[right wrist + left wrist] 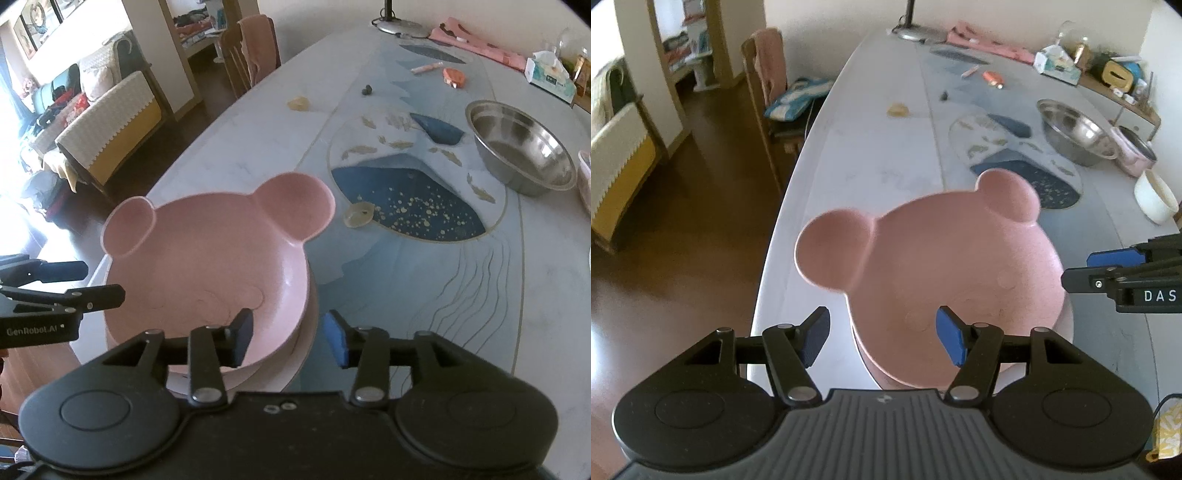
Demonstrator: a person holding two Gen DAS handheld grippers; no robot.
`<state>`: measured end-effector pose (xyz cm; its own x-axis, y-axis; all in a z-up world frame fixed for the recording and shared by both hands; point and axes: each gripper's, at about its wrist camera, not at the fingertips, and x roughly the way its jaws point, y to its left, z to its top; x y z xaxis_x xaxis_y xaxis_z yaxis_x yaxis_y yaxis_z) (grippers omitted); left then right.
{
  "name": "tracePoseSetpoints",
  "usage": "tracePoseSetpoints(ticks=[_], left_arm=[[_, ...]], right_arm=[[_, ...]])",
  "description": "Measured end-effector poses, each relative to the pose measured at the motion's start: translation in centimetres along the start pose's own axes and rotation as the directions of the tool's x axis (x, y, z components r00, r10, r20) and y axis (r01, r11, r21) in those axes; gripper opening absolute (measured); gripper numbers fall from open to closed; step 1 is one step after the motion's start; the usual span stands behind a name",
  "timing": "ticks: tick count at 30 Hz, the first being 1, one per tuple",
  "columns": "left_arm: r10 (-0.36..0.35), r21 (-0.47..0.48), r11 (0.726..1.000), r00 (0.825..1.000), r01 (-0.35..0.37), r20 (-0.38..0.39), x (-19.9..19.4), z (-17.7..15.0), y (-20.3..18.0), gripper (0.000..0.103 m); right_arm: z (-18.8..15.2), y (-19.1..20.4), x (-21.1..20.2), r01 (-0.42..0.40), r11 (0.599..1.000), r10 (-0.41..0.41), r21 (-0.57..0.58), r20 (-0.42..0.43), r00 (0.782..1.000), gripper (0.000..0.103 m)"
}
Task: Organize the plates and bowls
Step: 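Lower the pink plate onto the stacked white plates and open both grippers, then move both grippers to the rim of the large steel bowl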
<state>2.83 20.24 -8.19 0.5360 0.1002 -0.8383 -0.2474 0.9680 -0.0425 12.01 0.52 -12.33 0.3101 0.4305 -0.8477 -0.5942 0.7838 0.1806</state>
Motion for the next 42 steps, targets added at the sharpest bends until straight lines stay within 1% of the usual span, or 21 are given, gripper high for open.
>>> tracePoseSetpoints(ticks=[5,7,9,12,14,16,18,21,24,26,28,29,31,33,37,42], left_arm=[[-0.005,0.044,0.999,0.998,0.003,0.06,-1.7,0.4,-1.3,0.063],[-0.017,0.057,0.998,0.997,0.012,0.08,-2.2,0.8,-1.9,0.064],[-0.033,0.07,0.997,0.994,0.026,0.105,-2.7,1.2,-2.5,0.065],[-0.059,0.086,0.995,0.988,0.047,0.142,-3.3,2.1,-3.5,0.073],[-0.077,0.097,0.993,0.982,0.061,0.173,-3.8,2.6,-4.3,0.073],[-0.095,0.113,0.991,0.977,0.074,0.192,-4.0,3.2,-5.2,0.076],[-0.107,0.124,0.989,0.971,0.081,0.212,-4.1,3.8,-6.3,0.077],[-0.13,0.13,0.986,0.962,0.101,0.241,-4.3,4.9,-8.0,0.077],[-0.145,0.126,0.985,0.953,0.115,0.266,-4.0,6.0,-9.7,0.079],[-0.16,0.131,0.983,0.947,0.128,0.279,-3.6,6.6,-11.0,0.08],[-0.161,0.139,0.982,0.942,0.125,0.294,-3.2,7.5,-12.5,0.081],[-0.163,0.141,0.982,0.941,0.126,0.297,-2.9,7.9,-13.2,0.082],[-0.16,0.136,0.983,0.939,0.123,0.305,-2.3,8.9,-14.7,0.093],[-0.155,0.126,0.985,0.934,0.12,0.322,-1.5,9.9,-16.0,0.1],[-0.135,0.123,0.988,0.922,0.096,0.362,0.0,12.4,-18.8,0.103],[-0.145,0.142,0.985,0.923,0.1,0.355,2.6,16.1,-22.2,0.103]], right_arm=[[-0.1,0.7,-1.7,-0.014,1.0,0.014,-0.016,0.035,0.999,0.054],[-0.2,0.8,-2.5,-0.015,1.0,0.016,-0.016,0.053,0.998,0.059],[-0.3,0.8,-3.3,-0.014,1.0,0.015,-0.013,0.073,0.997,0.061],[-0.4,0.6,-4.7,-0.003,1.0,0.004,-0.009,0.109,0.994,0.065],[-0.4,0.2,-5.5,0.001,1.0,-0.001,-0.004,0.128,0.992,0.068],[-0.4,-0.4,-6.4,0.01,1.0,-0.009,-0.001,0.155,0.988,0.075],[-0.4,-1.0,-7.1,0.019,1.0,-0.019,0.001,0.177,0.984,0.079],[-0.3,-2.5,-7.9,0.032,0.999,-0.034,0.01,0.2,0.979,0.084],[0.0,-4.3,-8.8,0.057,0.998,-0.06,0.022,0.217,0.974,0.092],[0.3,-5.8,-9.3,0.072,0.997,-0.077,0.029,0.225,0.971,0.093],[0.5,-7.2,-9.7,0.09,0.995,-0.096,0.038,0.23,0.969,0.095],[0.6,-8.1,-9.8,0.097,0.994,-0.105,0.047,0.233,0.967,0.095],[0.9,-9.8,-10.0,0.106,0.993,-0.116,0.058,0.236,0.965,0.096],[1.2,-11.3,-10.1,0.118,0.991,-0.13,0.065,0.238,0.962,0.096],[2.3,-14.7,-9.8,0.142,0.986,-0.159,0.084,0.238,0.958,0.096],[3.8,-18.8,-8.8,0.168,0.979,-0.192,0.116,0.243,0.951,0.096]])
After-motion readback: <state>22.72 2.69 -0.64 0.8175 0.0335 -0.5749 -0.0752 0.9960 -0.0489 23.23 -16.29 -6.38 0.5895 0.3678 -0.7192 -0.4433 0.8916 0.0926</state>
